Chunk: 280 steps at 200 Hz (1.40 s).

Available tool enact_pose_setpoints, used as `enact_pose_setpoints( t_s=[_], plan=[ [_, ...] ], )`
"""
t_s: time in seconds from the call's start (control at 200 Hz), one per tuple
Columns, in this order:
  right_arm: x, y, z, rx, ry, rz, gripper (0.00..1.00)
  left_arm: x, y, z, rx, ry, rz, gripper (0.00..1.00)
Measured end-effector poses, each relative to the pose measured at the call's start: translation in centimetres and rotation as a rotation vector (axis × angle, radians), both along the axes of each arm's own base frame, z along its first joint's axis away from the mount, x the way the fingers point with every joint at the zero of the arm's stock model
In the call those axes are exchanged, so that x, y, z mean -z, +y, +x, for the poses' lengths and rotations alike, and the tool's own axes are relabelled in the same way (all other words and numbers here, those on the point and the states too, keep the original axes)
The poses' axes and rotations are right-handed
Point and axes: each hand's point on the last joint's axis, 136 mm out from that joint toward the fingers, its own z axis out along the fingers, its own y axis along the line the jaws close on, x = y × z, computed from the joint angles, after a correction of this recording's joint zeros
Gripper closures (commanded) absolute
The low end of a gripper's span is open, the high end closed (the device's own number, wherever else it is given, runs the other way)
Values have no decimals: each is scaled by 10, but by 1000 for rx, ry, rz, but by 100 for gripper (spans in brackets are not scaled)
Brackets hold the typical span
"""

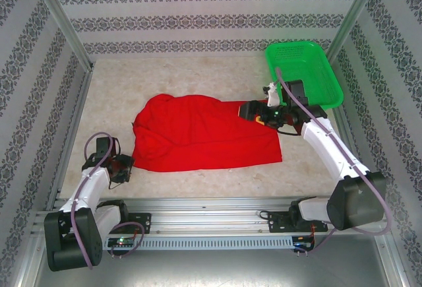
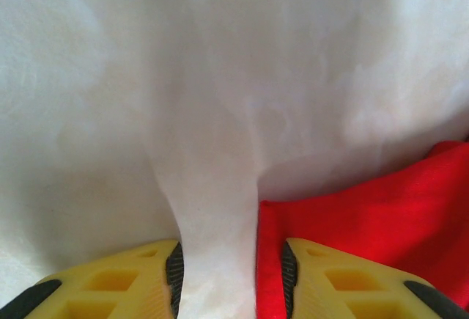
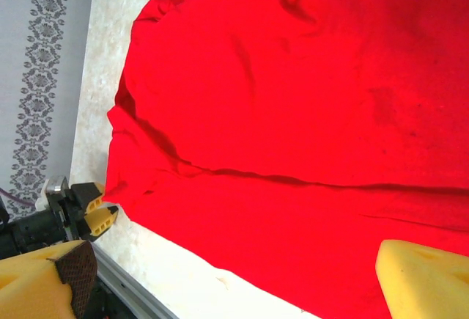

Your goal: Fold and stack the t-shirts

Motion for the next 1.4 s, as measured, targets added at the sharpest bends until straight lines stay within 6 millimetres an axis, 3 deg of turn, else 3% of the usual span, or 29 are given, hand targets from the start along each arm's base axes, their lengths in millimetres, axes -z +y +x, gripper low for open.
enact_pose_setpoints(
  t_s=[0.689,0.794,0.894,0.984,1.109,1.294,1.399],
  plan=[
    [2,4,-2,-19,11,22,2,1,0,5,-4,128,-31,62],
    [3,5,-2,-24,15,27,2,-1,1,11,3,101,-27,62],
    [6,6,-4,-29,24,33,2,-11,5,38,6,-18,-8,62],
    [8,5,-3,-29,33,35,2,-19,7,47,10,-63,0,62],
    [12,4,-1,-25,48,41,2,-25,7,51,15,-88,7,61],
    [17,3,0,-24,66,43,2,-19,6,47,14,-73,4,62],
    [17,2,1,-21,67,47,2,-14,6,45,15,-53,0,71]
  ],
)
